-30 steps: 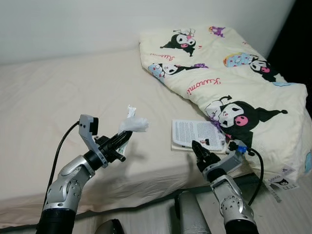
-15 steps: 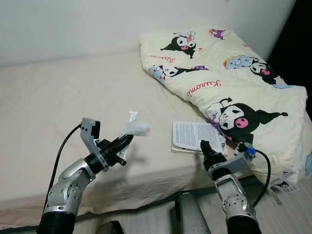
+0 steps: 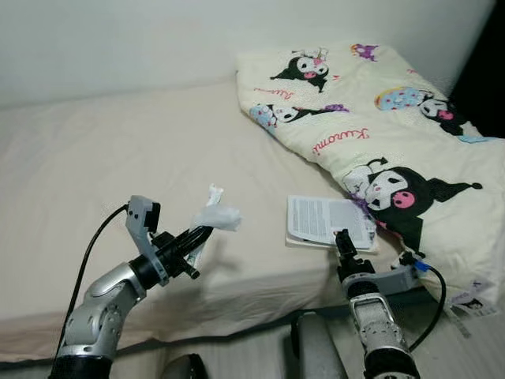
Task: Clean up the room
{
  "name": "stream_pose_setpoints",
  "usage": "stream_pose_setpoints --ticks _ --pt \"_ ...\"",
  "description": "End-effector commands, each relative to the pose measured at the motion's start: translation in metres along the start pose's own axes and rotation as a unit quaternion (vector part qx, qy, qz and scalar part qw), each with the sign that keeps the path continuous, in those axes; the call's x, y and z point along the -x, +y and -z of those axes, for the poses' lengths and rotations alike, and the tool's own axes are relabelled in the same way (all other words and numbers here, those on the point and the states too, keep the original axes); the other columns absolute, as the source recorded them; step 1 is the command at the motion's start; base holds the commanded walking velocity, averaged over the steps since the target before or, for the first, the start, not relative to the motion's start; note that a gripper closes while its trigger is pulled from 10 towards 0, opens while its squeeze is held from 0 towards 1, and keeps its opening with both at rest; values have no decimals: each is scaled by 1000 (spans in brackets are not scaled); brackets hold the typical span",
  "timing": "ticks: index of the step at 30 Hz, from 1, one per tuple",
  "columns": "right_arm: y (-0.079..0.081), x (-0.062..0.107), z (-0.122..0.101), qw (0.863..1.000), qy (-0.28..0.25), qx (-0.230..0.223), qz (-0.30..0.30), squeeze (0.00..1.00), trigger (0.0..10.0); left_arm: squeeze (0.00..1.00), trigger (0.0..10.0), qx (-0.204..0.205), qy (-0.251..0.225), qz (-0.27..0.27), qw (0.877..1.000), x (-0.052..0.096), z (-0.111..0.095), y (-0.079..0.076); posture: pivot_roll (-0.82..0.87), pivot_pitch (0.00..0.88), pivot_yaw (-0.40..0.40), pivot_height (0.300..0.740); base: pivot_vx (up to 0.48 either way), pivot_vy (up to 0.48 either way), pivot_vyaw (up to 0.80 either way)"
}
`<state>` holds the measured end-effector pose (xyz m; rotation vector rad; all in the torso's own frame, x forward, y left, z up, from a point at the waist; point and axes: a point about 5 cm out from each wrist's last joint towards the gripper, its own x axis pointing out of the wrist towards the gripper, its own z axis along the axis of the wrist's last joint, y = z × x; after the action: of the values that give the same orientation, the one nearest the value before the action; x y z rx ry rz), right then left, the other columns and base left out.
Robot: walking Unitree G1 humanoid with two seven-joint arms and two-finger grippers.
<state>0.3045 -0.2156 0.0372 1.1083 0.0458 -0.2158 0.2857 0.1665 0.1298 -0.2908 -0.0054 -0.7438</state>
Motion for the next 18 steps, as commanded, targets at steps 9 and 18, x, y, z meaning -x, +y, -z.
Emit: stream_pose_setpoints --ticks 9,18 --pt "-15 8 -12 999 -40 -34 -5 0 10000 0 10000 -25 23 -35 999 22 -15 1 12 354 194 586 0 0 0" --pt "1 3 -44 993 -87 -33 -78 0 10000 0 10000 -20 15 -42 999 26 -25 -7 40 431 206 586 0 0 0"
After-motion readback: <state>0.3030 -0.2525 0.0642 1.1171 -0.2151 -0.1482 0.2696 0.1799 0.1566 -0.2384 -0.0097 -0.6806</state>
